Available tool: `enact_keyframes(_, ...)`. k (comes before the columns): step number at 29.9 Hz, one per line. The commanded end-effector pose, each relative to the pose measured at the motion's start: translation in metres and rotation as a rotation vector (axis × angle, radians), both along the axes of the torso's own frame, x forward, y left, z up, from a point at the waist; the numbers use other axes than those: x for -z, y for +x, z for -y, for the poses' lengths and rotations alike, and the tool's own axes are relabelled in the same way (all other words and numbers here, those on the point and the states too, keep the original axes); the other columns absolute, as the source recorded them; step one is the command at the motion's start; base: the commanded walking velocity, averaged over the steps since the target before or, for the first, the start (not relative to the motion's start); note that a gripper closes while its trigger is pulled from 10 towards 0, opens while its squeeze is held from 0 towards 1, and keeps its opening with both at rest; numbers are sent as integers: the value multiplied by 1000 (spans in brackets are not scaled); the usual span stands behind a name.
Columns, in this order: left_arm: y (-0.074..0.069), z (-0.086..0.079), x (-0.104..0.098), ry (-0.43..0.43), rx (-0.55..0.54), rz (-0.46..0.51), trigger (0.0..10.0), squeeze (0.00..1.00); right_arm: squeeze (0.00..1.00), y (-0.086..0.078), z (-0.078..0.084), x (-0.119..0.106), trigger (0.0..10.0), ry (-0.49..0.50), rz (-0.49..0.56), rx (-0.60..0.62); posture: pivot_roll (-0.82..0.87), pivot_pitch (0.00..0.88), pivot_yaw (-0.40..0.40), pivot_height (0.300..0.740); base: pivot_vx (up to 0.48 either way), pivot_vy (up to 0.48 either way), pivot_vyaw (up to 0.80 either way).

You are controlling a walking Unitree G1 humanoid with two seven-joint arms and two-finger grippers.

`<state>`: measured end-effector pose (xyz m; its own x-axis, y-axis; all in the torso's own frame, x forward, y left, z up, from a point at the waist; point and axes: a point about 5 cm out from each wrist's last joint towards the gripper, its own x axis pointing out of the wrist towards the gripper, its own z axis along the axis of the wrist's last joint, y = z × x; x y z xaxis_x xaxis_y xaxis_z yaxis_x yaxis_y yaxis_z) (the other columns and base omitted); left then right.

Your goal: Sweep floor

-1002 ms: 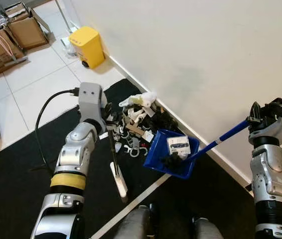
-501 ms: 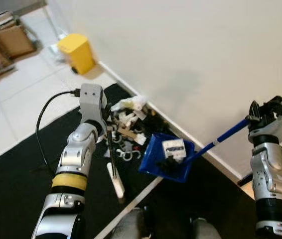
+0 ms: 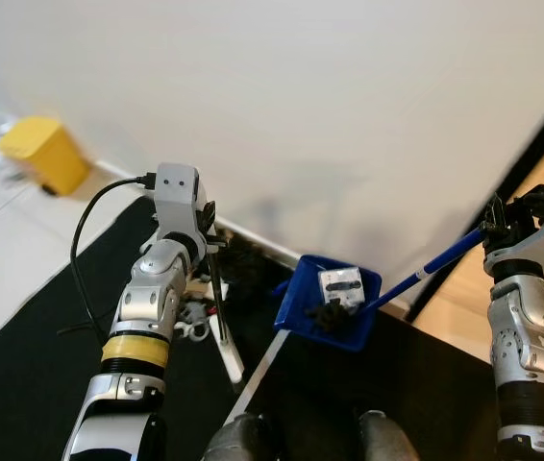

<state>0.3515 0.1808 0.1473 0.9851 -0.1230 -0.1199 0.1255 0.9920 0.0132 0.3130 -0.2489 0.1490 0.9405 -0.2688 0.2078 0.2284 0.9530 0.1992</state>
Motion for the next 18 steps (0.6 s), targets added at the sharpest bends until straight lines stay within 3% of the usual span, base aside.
enact_keyframes(1,0,2,-2,1,-2,20,10000,0,0,1,1,-5,10000,13,30,-2,62,126,56,740,0,0,-413)
enact_keyframes(18,0,4,0,-6,0,16,10000,0,0,0,3,-5,10000,5,23,-6,54,127,50,740,0,0,-433)
